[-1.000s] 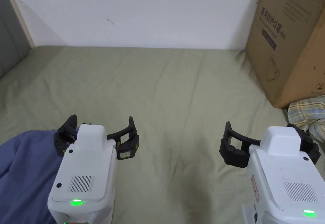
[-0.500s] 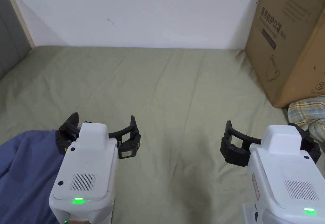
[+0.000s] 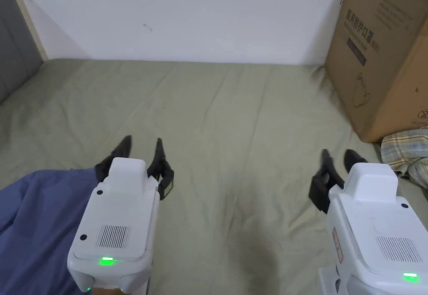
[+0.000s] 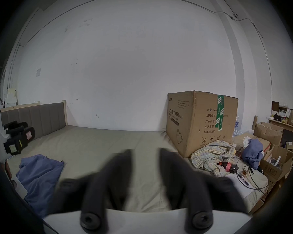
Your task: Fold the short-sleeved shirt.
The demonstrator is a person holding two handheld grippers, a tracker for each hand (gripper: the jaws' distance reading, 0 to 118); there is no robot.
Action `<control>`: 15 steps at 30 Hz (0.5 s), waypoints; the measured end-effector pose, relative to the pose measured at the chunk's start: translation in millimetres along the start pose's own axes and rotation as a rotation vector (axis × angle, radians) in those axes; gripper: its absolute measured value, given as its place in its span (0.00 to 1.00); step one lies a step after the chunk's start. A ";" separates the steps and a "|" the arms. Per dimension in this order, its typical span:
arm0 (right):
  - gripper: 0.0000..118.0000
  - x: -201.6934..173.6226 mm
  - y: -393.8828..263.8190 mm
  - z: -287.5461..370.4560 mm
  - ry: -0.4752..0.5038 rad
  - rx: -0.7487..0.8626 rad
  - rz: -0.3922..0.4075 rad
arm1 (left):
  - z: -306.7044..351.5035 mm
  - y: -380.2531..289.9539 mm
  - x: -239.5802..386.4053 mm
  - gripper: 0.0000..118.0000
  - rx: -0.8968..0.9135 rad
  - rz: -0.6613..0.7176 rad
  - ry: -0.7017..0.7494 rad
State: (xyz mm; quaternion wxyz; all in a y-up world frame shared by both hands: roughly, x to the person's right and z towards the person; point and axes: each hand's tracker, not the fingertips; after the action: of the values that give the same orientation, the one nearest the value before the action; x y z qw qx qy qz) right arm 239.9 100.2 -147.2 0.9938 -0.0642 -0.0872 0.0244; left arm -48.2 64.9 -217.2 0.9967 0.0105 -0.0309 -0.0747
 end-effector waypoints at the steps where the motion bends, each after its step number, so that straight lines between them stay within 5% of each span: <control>1: 0.02 -0.6 -0.3 -0.8 -0.009 0.002 0.002 | -0.9 0.8 -0.2 0.15 -0.015 0.003 -0.007; 2: 0.01 -1.2 -0.4 -0.8 -0.012 0.006 0.002 | -1.8 1.2 -0.8 0.02 -0.030 0.013 -0.031; 3: 0.01 -0.8 0.1 -0.6 0.005 0.012 -0.001 | -1.2 0.9 -1.9 0.01 -0.026 0.018 -0.030; 15: 0.01 -32.8 10.7 -13.7 0.111 0.013 0.029 | 7.4 -2.7 -40.9 0.00 -0.055 0.046 0.042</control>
State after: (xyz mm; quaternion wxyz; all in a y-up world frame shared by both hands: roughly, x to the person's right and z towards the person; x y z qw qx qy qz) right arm 209.6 107.1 -167.6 0.9971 -0.0601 -0.0309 0.0359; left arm -89.5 68.2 -212.4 0.9985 -0.0159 -0.0080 -0.0525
